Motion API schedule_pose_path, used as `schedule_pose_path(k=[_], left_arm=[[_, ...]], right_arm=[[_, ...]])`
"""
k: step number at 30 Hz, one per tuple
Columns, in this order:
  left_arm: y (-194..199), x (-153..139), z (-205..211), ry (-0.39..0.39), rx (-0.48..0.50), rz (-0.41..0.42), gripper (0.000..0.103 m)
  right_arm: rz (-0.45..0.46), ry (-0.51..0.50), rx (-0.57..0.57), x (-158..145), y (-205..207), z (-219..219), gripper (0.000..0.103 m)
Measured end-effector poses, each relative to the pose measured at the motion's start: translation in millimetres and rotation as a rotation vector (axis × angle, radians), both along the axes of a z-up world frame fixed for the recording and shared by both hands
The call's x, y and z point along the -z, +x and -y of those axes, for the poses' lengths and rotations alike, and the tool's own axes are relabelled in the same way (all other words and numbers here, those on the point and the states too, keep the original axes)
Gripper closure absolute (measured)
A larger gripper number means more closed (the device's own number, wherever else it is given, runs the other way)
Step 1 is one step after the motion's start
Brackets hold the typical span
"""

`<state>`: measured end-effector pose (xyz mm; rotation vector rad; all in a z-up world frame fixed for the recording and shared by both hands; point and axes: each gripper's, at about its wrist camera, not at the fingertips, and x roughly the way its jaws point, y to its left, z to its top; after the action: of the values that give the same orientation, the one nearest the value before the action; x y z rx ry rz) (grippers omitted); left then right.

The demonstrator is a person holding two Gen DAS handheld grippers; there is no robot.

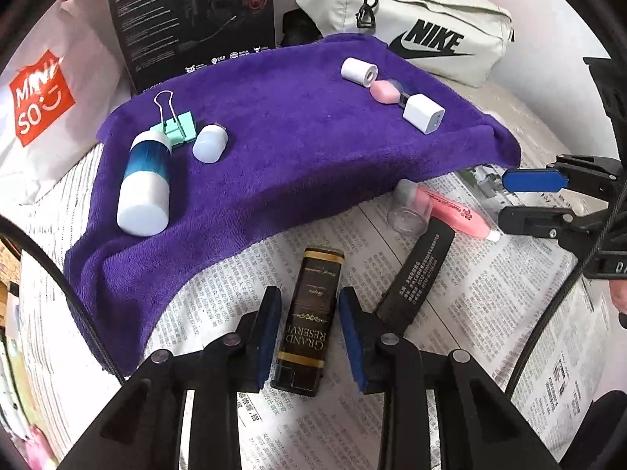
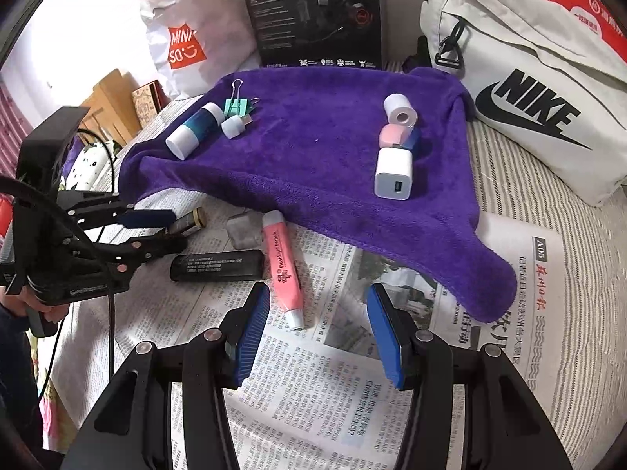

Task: Organize rigid objects
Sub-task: 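Grasp the gold-and-black tube with left tool while right tool grasps the pink highlighter, then carry the tube with left tool while right tool carries the highlighter to the towel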

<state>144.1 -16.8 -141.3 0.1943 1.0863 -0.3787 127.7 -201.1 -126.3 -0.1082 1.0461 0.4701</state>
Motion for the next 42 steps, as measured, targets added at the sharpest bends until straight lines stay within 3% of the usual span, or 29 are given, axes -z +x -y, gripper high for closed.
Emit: schedule_pose_path(k=[10,14,15,16,26,42], left_arm=[[-12,-2,-26,-0.041,-0.104,-0.023,0.079],[-12,-1,-28,-0.048,-0.111,-0.026,0.079],[-13,-1,-28,-0.05,-0.111,-0.026,0.079],[-13,-1,-29,-0.053,-0.111,-0.026,0.079],[-19,-3,-30,-0.031,-0.125,-0.024,0.079],[-23,-2,-33,-0.035,-0.13,-0.024,0.079]], right_arm=[[0.025,-0.07,-0.074,18,7,-24,0.054],[0.085,-0.124,-0.124,23,8,-42,0.066],[0.087,-0.124,-0.142,22,7,-45,0.079],[0.079,-0.12,-0.149,21,7,-46,0.086],[0.024,-0.113,-0.075,19,-12,-14,0.086],[0.04,-0.132,-0.053,21,1,-26,0.085]])
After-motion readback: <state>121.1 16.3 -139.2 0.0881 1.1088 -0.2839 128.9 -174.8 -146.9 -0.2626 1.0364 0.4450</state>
